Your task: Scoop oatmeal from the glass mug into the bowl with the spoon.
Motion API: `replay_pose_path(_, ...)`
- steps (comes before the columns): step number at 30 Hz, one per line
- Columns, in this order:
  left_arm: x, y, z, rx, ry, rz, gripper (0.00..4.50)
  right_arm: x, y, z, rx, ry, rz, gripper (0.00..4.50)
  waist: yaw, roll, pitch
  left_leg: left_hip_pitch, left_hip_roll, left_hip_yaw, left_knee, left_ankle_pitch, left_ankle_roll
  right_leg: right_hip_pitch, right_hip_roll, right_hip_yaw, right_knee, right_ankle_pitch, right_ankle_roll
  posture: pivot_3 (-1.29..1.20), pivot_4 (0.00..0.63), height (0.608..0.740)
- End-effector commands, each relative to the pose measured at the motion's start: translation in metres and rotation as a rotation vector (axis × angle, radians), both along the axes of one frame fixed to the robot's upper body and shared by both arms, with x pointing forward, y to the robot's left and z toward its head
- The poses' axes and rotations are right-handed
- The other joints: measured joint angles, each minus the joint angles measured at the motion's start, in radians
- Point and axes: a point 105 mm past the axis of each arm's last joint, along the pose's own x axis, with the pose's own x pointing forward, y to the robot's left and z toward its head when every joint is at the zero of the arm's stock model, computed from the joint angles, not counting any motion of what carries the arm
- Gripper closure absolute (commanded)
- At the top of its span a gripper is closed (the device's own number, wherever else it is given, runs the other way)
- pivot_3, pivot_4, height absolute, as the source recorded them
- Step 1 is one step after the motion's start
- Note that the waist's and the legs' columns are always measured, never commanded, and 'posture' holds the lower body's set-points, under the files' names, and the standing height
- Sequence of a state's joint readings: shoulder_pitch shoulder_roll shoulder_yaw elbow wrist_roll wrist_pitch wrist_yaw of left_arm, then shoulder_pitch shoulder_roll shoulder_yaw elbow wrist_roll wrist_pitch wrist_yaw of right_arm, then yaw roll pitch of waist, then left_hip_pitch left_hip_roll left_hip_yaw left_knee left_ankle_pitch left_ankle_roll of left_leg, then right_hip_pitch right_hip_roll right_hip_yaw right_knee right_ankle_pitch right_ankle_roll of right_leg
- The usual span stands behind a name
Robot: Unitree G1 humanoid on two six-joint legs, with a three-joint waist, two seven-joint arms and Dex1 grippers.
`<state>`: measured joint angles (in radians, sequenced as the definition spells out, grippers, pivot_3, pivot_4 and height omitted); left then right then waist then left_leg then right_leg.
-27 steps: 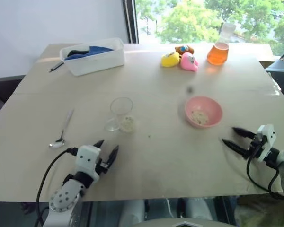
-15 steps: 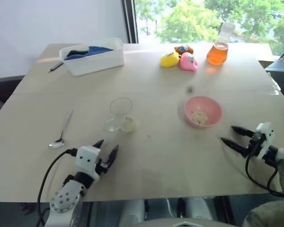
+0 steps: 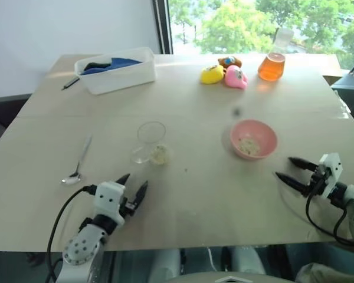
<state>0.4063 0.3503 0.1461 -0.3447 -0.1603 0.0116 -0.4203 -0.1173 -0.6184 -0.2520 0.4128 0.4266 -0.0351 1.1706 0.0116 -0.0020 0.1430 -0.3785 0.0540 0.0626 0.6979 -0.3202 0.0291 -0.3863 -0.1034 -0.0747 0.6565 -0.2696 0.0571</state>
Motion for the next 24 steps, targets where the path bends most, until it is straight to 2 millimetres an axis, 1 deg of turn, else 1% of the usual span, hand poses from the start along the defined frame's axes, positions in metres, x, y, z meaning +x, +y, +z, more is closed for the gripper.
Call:
replay_pose_path(1, -0.003, 0.0, -0.009, 0.004, 0.037, -0.004, 1.46, -0.01, 0.004, -0.01, -0.034, 0.039, 0.048, 0.1, 0.0, 0.0, 0.0, 0.0, 0.0, 0.0, 0.0, 0.0, 0.0, 0.0, 0.0, 0.0, 0.0, 0.0, 0.0, 0.0, 0.15, 0.74)
replay_pose_path(9, -0.007, 0.004, -0.009, 0.01, 0.045, -0.007, 1.46, -0.018, 0.015, -0.012, -0.015, 0.052, 0.086, 0.1, 0.001, 0.0, 0.0, 0.0, 0.0, 0.0, 0.0, 0.0, 0.0, 0.0, 0.0, 0.0, 0.0, 0.0, 0.0, 0.0, 0.15, 0.74)
replay_pose_path(15, -0.008, 0.012, -0.004, 0.033, 0.034, 0.003, 1.46, -0.032, 0.027, -0.016, -0.051, 0.062, 0.177, 0.1, -0.001, 0.0, 0.0, 0.0, 0.0, 0.0, -0.001, 0.0, 0.0, 0.0, 0.0, 0.0, -0.001, 0.0, 0.0, 0.0, 0.15, 0.74)
replay_pose_path(16, -0.007, 0.015, -0.002, 0.034, 0.027, 0.013, 1.46, -0.034, 0.032, -0.014, -0.039, 0.067, 0.195, 0.1, -0.001, 0.0, 0.0, 0.0, 0.0, 0.0, -0.002, 0.0, 0.0, 0.0, 0.0, 0.0, -0.001, 0.0, 0.0, 0.0, 0.15, 0.74)
replay_pose_path(19, -0.001, 0.029, 0.007, 0.043, -0.004, 0.067, 1.46, -0.045, 0.057, -0.001, -0.009, 0.061, 0.321, 0.1, -0.001, 0.0, 0.0, 0.0, 0.001, 0.0, -0.002, 0.0, 0.0, -0.001, 0.0, 0.0, -0.001, 0.0, 0.0, 0.0, 0.15, 0.74)
replay_pose_path(20, 0.0, 0.032, 0.01, 0.036, -0.01, 0.083, 1.46, -0.048, 0.062, 0.002, -0.004, 0.058, 0.349, 0.1, -0.001, 0.0, 0.001, 0.0, 0.001, 0.0, -0.003, 0.0, 0.0, -0.001, 0.001, 0.0, -0.001, 0.0, 0.0, 0.0, 0.15, 0.74)
replay_pose_path(21, 0.005, 0.037, 0.015, -0.007, -0.02, 0.121, 1.46, -0.05, 0.071, 0.009, 0.018, 0.043, 0.378, 0.1, -0.001, 0.0, 0.001, 0.0, 0.001, 0.0, -0.003, 0.0, 0.0, -0.001, 0.001, 0.0, -0.001, 0.0, 0.0, 0.0, 0.15, 0.74)
replay_pose_path(24, 0.016, 0.044, 0.024, 0.033, -0.024, 0.122, 1.46, -0.059, 0.1, 0.03, 0.017, -0.021, 0.51, 0.1, 0.001, 0.001, 0.004, -0.001, 0.001, -0.001, -0.003, 0.0, 0.0, -0.002, 0.0, 0.0, -0.001, 0.0, 0.0, 0.0, 0.15, 0.74)
